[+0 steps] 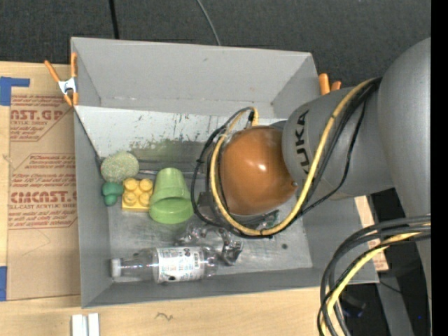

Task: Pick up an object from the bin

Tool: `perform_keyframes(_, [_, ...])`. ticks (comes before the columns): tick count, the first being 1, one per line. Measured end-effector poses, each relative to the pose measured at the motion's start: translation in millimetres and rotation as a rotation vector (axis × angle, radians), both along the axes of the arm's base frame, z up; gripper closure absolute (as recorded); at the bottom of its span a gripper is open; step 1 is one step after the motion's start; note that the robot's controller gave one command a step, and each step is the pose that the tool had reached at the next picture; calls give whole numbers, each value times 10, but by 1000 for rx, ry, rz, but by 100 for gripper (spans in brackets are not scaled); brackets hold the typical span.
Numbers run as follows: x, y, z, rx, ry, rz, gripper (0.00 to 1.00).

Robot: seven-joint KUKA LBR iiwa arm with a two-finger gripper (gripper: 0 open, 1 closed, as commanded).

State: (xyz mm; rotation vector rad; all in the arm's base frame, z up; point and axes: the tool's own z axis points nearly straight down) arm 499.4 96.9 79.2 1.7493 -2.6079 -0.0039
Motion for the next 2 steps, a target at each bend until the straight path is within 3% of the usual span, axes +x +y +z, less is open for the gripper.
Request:
perform_keyframes(1, [641,-105,-58,-2,-2,251,100])
perform_keyframes(2, [641,-105,-58,-2,-2,250,100])
